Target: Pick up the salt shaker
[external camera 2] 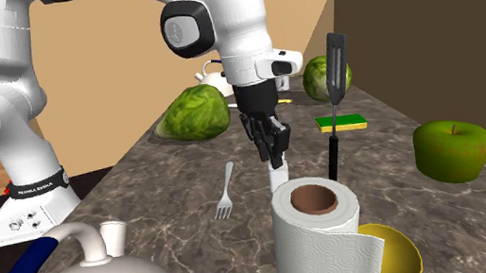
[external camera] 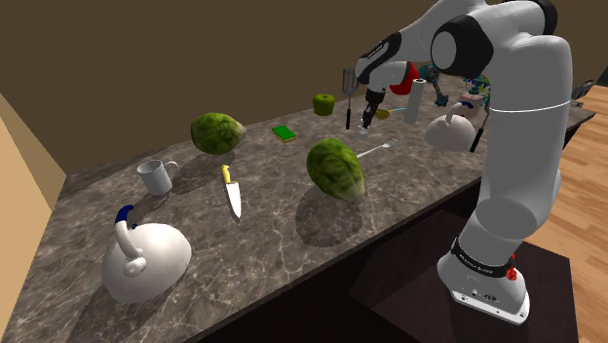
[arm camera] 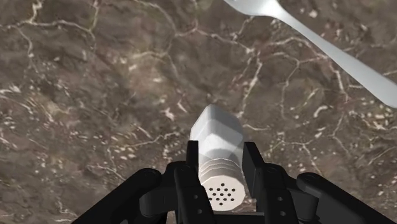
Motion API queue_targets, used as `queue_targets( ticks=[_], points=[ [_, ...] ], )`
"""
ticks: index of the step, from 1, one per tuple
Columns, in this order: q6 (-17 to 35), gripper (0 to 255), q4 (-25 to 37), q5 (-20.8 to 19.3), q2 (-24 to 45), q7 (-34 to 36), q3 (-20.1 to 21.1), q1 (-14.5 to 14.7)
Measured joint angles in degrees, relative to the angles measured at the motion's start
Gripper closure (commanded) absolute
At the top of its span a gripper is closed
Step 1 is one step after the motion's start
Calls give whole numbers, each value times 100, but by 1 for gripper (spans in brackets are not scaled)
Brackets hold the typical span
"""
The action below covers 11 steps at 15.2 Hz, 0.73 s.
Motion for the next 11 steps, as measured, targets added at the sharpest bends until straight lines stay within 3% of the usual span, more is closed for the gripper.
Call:
queue_targets(
  ticks=[11],
  points=[
    [-491, 255, 271, -246, -268, 199, -97, 65]
  ],
)
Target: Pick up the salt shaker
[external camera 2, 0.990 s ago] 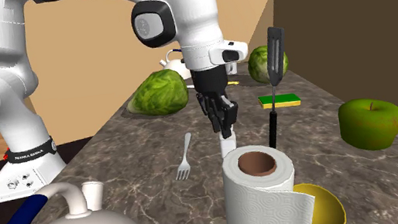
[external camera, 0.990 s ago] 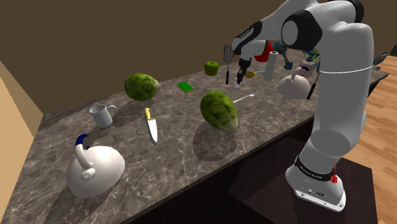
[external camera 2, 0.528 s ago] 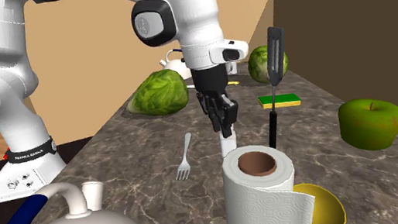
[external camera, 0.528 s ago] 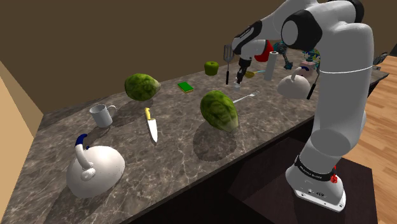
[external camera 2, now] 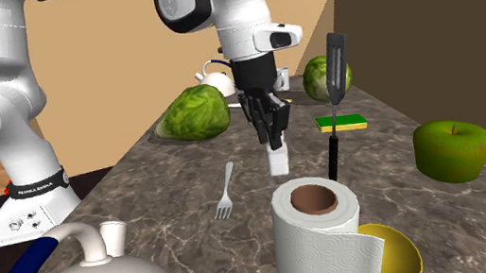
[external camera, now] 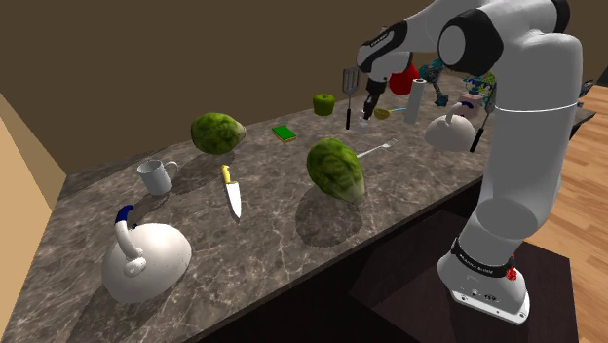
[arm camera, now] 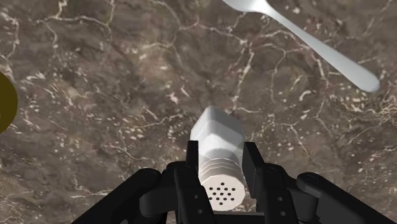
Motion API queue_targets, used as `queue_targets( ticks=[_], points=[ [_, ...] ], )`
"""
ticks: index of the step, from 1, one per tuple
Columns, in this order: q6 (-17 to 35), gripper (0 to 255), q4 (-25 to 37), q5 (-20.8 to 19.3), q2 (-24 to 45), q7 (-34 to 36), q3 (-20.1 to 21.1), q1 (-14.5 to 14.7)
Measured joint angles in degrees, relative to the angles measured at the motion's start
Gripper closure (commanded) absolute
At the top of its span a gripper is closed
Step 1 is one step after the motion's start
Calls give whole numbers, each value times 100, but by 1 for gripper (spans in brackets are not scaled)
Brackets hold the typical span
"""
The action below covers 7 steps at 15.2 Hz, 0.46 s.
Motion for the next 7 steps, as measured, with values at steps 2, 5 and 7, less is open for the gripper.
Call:
queue_targets(
  ticks=[2, 5, 7],
  points=[
    [-122, 255, 59, -59, -76, 36, -24, 9],
    [-313, 255, 179, -135, -164, 90, -53, 20],
    [-439, 255, 273, -177, -206, 134, -65, 29]
  ],
)
